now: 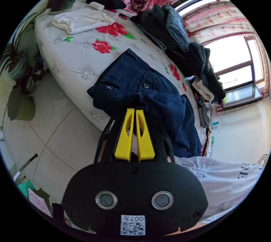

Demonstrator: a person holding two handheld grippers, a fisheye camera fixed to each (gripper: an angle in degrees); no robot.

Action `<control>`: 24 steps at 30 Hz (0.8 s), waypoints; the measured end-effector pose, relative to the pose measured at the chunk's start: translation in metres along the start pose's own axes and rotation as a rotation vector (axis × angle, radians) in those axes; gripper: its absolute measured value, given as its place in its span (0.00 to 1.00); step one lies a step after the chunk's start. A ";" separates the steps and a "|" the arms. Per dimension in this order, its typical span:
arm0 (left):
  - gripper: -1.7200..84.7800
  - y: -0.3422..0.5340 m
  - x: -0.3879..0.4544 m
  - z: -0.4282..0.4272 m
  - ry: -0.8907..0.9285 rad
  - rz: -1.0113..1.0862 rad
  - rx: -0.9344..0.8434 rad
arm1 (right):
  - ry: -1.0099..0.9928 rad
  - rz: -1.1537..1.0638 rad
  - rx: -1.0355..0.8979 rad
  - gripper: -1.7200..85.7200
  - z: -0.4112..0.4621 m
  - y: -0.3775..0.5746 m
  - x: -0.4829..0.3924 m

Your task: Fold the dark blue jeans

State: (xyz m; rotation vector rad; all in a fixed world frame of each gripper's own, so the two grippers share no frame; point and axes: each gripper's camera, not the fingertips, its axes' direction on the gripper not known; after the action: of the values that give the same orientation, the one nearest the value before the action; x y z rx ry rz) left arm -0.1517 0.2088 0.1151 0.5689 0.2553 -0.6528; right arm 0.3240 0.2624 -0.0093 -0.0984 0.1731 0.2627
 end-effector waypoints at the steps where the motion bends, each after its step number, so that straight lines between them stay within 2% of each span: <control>1: 0.01 -0.013 0.013 -0.012 -0.012 0.084 0.006 | -0.002 0.002 0.022 0.02 -0.007 -0.003 0.006; 4: 0.01 -0.028 0.046 -0.049 -0.064 0.286 0.047 | 0.051 -0.010 0.208 0.02 -0.061 -0.009 0.032; 6: 0.01 -0.020 0.055 -0.058 -0.142 0.383 0.029 | 0.169 -0.003 0.318 0.02 -0.094 0.005 0.046; 9: 0.01 0.012 0.045 -0.027 -0.306 0.493 -0.166 | 0.236 -0.066 0.293 0.02 -0.074 0.029 0.049; 10: 0.02 0.026 0.032 -0.011 -0.325 0.456 -0.243 | 0.230 -0.076 0.255 0.02 -0.061 0.032 0.050; 12: 0.04 0.044 0.010 -0.002 -0.326 0.353 -0.276 | 0.137 -0.047 -0.020 0.02 0.005 0.037 0.057; 14: 0.06 0.059 -0.011 -0.015 -0.264 0.236 -0.204 | 0.123 0.006 -0.170 0.02 0.039 0.045 0.062; 15: 0.07 0.066 -0.027 -0.031 -0.184 0.154 -0.147 | 0.126 0.022 -0.176 0.02 0.044 0.053 0.065; 19: 0.08 0.088 -0.085 -0.082 -0.053 -0.062 -0.004 | 0.123 0.132 -0.062 0.02 0.022 0.078 0.092; 24: 0.13 0.089 -0.128 -0.092 0.204 -0.187 0.065 | 0.000 0.263 0.240 0.02 -0.035 0.074 0.128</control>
State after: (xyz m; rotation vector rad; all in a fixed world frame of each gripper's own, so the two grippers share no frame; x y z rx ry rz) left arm -0.1987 0.3832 0.1274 0.6800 0.4838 -0.7864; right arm 0.4207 0.3614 -0.0729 0.1639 0.2167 0.5013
